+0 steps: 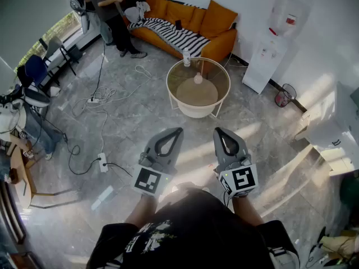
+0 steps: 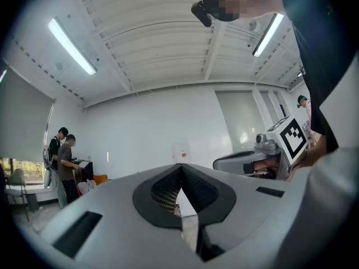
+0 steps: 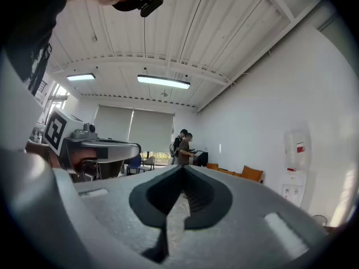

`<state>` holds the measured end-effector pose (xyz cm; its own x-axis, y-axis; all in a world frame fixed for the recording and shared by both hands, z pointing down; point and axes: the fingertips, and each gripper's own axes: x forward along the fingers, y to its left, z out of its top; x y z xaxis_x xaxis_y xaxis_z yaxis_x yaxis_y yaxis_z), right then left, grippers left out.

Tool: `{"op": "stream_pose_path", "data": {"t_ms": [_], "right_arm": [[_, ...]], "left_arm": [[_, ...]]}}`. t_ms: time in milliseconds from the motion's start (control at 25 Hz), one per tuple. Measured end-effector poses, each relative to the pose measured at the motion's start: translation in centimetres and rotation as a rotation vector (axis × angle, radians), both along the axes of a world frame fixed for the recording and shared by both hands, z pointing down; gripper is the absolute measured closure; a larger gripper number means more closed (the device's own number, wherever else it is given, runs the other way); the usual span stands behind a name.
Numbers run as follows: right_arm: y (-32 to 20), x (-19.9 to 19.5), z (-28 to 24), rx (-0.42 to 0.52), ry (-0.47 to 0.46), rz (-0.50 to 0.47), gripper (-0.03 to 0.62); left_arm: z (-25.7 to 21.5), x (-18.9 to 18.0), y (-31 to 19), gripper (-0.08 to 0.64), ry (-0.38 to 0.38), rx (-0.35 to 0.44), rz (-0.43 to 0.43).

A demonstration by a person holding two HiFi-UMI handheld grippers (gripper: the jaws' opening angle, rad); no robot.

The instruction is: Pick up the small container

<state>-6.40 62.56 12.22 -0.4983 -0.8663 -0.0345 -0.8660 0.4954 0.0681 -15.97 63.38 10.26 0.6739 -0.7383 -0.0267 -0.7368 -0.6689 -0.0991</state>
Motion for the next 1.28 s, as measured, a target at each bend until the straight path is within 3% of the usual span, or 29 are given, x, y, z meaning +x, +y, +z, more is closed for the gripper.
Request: {"op": "stream_pose_path", "data": {"t_ms": [400,720,920,1000,1280], "right_arm": [[-1.1,2.5,0.8,-0.006,0.002,0.004,0.598],[-0.9,4.4,0.0,0.043,-0.025,-0.011,0.597],[-0.3,6.4,0.5,0.021,-0.028,-0.036,0.597],[0.0,8.0,1.3,0.008,-0.007,-0.036,0.597],[0.1,11.3,2.7,-0.015,-0.012,-0.033,0.597]], "left_arm": [[0.5,2.6,-1.4,0.547,-0.01,-0.006,0.006],[0.4,4.7,-1.4,0.546,-0.023,0.005,0.006],[-0.3,7.2,-1.1,0.548,0.03,0.046,0.013],[0.1,8.8,-0.7,0.546,0.019,0.055,0.019],[1.9,11.1,-0.3,0.546,0.013,0.004,-0.012]]}}
